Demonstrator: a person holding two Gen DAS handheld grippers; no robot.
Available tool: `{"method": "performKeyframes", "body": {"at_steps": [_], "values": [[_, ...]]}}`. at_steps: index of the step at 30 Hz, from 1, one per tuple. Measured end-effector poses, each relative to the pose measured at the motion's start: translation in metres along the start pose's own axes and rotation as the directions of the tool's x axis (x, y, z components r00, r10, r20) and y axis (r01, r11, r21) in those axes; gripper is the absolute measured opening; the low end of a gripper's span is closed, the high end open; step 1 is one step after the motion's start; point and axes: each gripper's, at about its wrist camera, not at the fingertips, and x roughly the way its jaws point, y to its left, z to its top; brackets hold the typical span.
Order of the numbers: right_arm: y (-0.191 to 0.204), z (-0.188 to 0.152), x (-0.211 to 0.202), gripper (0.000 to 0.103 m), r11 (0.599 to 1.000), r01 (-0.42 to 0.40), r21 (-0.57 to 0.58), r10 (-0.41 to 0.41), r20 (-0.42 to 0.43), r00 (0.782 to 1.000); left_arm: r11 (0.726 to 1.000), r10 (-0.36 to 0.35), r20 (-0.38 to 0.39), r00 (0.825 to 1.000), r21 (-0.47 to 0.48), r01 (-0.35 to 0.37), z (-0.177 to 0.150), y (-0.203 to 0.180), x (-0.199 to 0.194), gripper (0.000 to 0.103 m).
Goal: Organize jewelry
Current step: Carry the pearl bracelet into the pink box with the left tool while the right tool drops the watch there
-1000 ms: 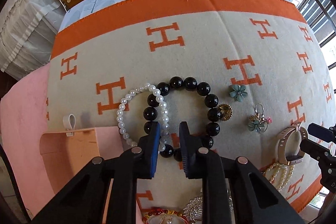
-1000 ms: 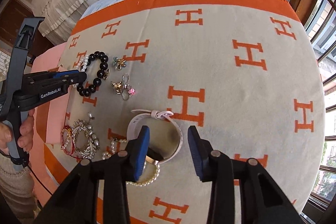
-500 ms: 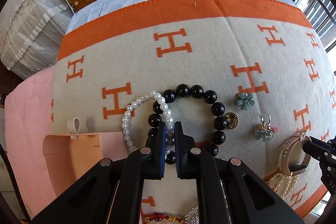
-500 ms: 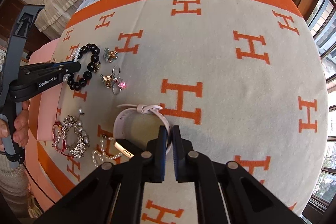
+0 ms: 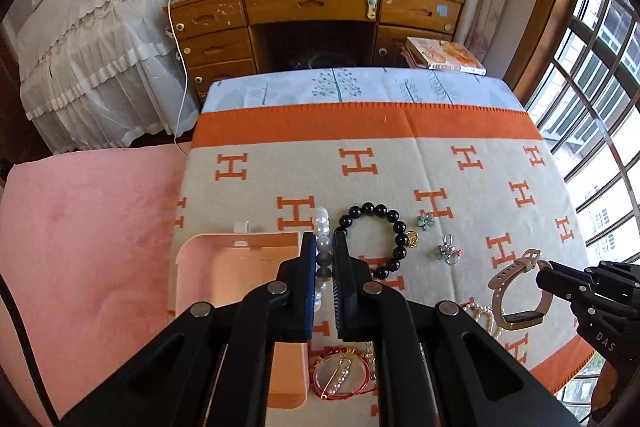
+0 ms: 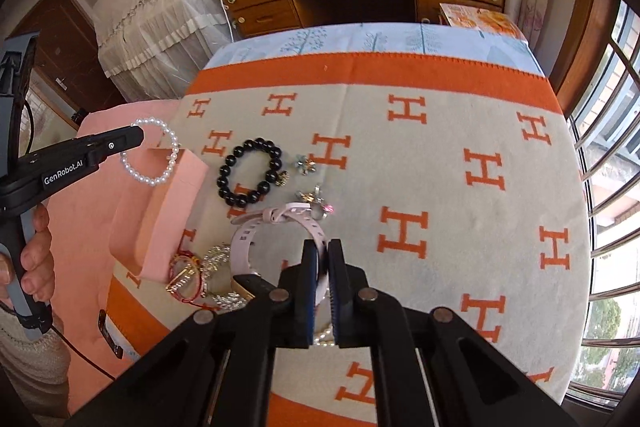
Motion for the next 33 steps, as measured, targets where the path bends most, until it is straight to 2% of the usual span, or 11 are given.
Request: {"method": "performKeyframes", "body": {"at_steps": [7,12,16,20,27,33], "values": [[0.074,0.028,-0.019,0.006,0.995,-0.050,-0.088,0.056,0.065,0.996,0.999,0.036,0.058,0.998,-0.024,-0.034,-0.017,0.034,-0.046,0.005],[0.122,0.054,-0.013,0.006,0.988,-0.106,-0.112,0.116,0.089,0.989,0.998,0.055,0.050,0.997,-0.039,-0.053,-0.034,0.055,-0.052,0.005],[0.150,0.071,0.019,0.006,0.985,-0.140,-0.101,0.147,0.066,0.987,0.997,0.051,0.013,0.999,-0.056,-0.050,-0.049,0.068,-0.035,0.005],[0.165,0.077,0.067,0.006,0.985,-0.163,-0.064,0.163,-0.001,0.987,0.996,0.037,-0.033,0.999,-0.085,-0.039,-0.061,0.080,-0.011,0.005],[0.165,0.068,0.139,0.006,0.986,-0.164,0.005,0.163,-0.111,0.980,0.993,0.008,-0.115,0.993,-0.116,-0.022,-0.078,0.089,0.037,0.005],[0.165,0.063,0.165,0.008,0.983,-0.183,0.018,0.183,-0.148,0.972,0.993,0.007,-0.169,0.986,-0.117,-0.027,-0.089,0.096,0.067,0.006]]}}
